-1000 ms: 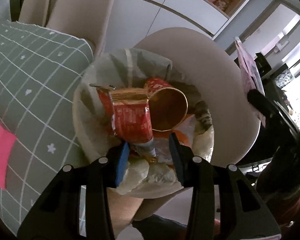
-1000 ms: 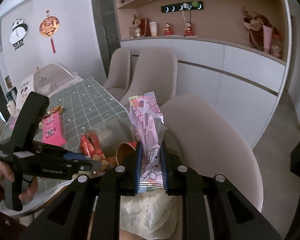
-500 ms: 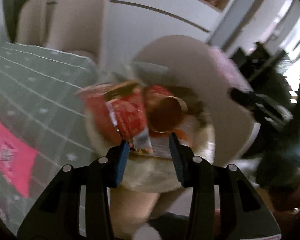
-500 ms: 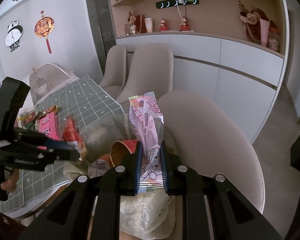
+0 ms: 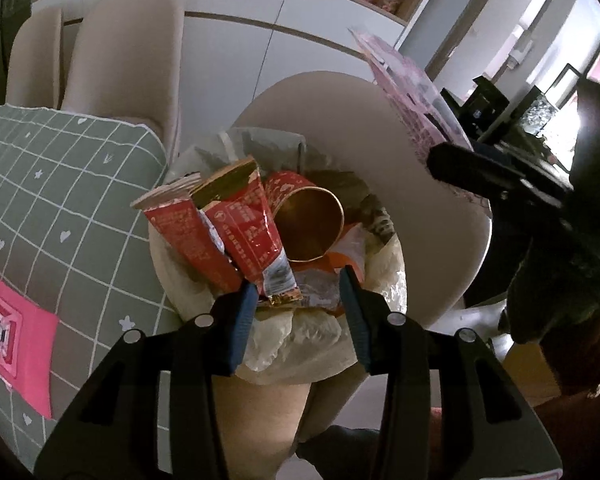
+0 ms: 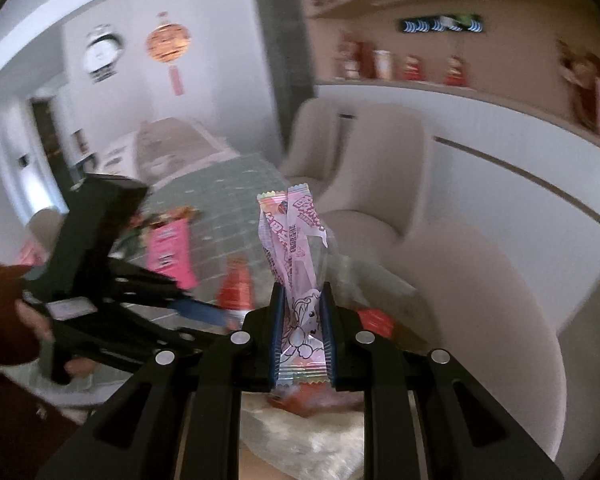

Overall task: Collect trash
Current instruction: 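Open both tools to drop the red box and pink wrapper into the bin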

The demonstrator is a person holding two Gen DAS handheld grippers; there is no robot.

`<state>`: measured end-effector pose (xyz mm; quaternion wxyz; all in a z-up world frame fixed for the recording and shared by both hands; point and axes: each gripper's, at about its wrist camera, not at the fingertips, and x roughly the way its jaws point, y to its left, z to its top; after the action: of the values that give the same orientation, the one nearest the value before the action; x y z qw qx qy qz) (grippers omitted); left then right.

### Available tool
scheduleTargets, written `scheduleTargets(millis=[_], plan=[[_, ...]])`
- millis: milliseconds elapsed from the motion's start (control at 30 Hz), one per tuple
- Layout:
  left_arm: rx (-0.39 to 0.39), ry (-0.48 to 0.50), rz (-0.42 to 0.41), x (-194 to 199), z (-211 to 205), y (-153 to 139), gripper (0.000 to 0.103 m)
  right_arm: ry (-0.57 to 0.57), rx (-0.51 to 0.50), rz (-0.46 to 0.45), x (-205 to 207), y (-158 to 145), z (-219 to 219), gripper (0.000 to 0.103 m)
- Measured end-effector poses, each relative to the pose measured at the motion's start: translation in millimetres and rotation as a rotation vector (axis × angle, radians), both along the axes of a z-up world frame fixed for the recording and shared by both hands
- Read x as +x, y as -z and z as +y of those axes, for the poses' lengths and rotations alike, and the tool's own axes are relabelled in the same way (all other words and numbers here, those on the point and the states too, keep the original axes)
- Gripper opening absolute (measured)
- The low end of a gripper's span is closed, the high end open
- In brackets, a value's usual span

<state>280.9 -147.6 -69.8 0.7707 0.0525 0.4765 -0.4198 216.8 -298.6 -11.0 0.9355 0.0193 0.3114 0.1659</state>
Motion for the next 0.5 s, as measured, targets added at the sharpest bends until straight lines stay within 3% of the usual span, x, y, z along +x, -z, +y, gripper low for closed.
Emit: scheduleTargets(millis=[133,300,433,500], plan=[[-0.008,0.051,-0.014,-4,-3,2,0.040,-0.121,0.008,0.024,11,-2,7,0.018],[0.009,0.096,-0.018,-5,-9,7,0.040,-0.243,-0.022,0.148,34,22,13,0.018],[0.028,0.076,-0.018,2,-11,7,0.040,-0.169,-0.132,0.236,54,53,8,0.018],[0.025,0.053,-0.009,8,-9,7,0.040,-0.122,-0.133,0.265,61,63,2,0.018]])
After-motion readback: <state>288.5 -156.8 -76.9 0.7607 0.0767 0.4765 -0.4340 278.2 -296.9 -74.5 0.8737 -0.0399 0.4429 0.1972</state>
